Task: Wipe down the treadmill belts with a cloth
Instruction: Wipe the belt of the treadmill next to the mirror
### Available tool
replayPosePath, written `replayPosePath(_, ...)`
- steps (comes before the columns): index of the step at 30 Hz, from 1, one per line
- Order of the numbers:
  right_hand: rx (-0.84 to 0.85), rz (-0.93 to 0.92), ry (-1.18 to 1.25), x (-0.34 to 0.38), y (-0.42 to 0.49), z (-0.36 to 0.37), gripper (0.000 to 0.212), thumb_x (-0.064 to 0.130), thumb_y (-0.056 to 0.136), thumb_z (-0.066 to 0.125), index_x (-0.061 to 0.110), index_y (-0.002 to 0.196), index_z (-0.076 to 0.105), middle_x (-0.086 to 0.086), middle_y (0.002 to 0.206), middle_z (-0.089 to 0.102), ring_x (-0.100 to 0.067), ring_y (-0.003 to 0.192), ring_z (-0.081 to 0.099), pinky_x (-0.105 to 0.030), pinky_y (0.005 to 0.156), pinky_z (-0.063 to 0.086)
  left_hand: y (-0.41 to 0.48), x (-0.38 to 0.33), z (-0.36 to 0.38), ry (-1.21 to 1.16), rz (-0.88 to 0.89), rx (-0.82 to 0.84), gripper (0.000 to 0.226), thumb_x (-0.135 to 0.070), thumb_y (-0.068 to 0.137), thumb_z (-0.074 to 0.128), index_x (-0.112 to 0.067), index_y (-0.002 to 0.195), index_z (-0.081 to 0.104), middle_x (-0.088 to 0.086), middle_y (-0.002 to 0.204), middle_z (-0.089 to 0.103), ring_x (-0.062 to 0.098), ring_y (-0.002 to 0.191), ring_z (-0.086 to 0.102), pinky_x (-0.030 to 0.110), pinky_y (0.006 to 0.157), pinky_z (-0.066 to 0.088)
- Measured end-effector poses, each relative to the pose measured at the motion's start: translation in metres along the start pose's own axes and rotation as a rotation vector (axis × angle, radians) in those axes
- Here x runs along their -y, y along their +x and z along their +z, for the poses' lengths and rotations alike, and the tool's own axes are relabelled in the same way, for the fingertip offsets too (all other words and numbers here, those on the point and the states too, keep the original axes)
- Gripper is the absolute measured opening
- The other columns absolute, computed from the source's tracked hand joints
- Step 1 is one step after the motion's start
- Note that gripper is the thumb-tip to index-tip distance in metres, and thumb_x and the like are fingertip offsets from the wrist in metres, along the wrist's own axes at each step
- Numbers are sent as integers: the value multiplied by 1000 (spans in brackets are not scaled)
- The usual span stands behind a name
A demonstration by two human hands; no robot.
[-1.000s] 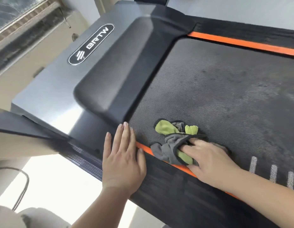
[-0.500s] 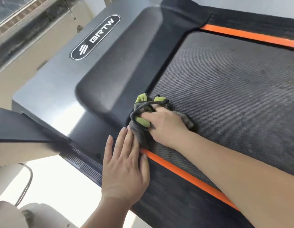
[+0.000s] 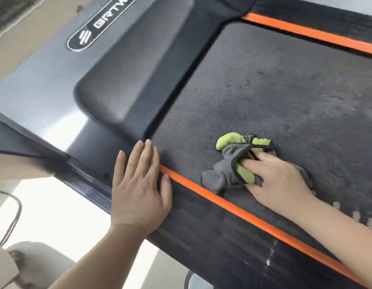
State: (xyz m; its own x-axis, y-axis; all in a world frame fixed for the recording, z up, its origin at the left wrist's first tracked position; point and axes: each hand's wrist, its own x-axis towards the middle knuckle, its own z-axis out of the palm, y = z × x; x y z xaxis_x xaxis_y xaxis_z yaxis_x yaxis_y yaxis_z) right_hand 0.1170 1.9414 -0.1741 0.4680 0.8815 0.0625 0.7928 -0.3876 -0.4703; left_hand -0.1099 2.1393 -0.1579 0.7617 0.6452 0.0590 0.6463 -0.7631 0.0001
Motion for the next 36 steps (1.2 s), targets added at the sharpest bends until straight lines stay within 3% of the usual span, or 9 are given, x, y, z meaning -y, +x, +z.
replayPosePath(6, -195, -14, 6, 81, 94, 49, 35, 17, 66, 84, 27, 98, 75, -3, 92, 72, -32, 94, 68, -37, 64, 56, 0, -1, 0, -7, 8, -31, 66, -41, 98, 41, -8, 155, 44, 6, 164, 37, 22, 157, 21, 55, 127, 14)
replayPosePath(9, -141, -87, 39, 89, 97, 52, 35, 17, 69, 82, 28, 101, 74, -1, 96, 75, -29, 108, 68, -38, 71, 58, 0, -1, -1, -1, 14, -33, 66, -42, 98, 40, -8, 155, 44, 6, 164, 37, 22, 157, 20, 55, 127, 14)
replayPosePath(13, -31, -85, 46, 37, 38, 24, 32, 30, 82, 74, 36, 114, 69, 0, 129, 67, -21, 119, 64, -38, 84, 57, -1, -1, -3, -12, 15, -27, 66, -43, 99, 38, -7, 154, 45, 7, 163, 38, 24, 157, 22, 54, 127, 12)
replayPosePath(19, -96, 177, 58, -23, -81, -19, 75, 20, 69, 90, 47, 129, 54, 9, 139, 63, -19, 120, 62, -32, 90, 53, -2, -3, -1, 34, 20, 18, 62, -42, 99, 30, -11, 146, 56, 9, 164, 37, 26, 156, 21, 55, 127, 10)
replayPosePath(22, -51, 242, 73, -39, -116, -31, 78, 25, 77, 85, 61, 131, 42, 37, 141, 42, -2, 131, 49, -23, 95, 47, -1, -10, 2, 7, -15, 31, 63, -38, 94, 28, -8, 141, 57, 18, 163, 34, 35, 156, 17, 59, 125, 6)
replayPosePath(25, -54, 274, 15, -41, -124, -35, 73, 27, 77, 83, 56, 133, 48, 30, 146, 47, -1, 131, 49, -27, 91, 52, 7, -38, 1, -119, 43, 58, 68, -42, 90, 30, -6, 141, 56, 25, 160, 36, 41, 153, 22, 62, 123, 10)
replayPosePath(29, -190, 133, -77, -40, -124, -31, 48, 22, 75, 82, 35, 119, 68, 11, 120, 70, -10, 127, 56, -33, 77, 62, 9, -94, 11, -156, 176, 127, 70, -53, 94, 31, -11, 145, 55, 14, 162, 38, 32, 154, 28, 57, 124, 18)
replayPosePath(32, -93, -116, -145, -61, -120, -39, 39, 31, 87, 61, 27, 126, 63, 15, 113, 70, -12, 131, 55, -32, 84, 61, 5, -106, 15, -109, 153, 163, 69, -51, 93, 32, -17, 150, 50, 7, 165, 35, 26, 155, 27, 52, 123, 25)
replayPosePath(36, 3, -241, -244, -90, -110, -49, 48, 38, 86, 60, 22, 130, 60, 10, 122, 70, -15, 132, 53, -30, 91, 57, 5, -104, 16, -112, 135, 155, 70, -52, 91, 34, -19, 152, 49, 3, 166, 33, 23, 156, 24, 51, 124, 25)
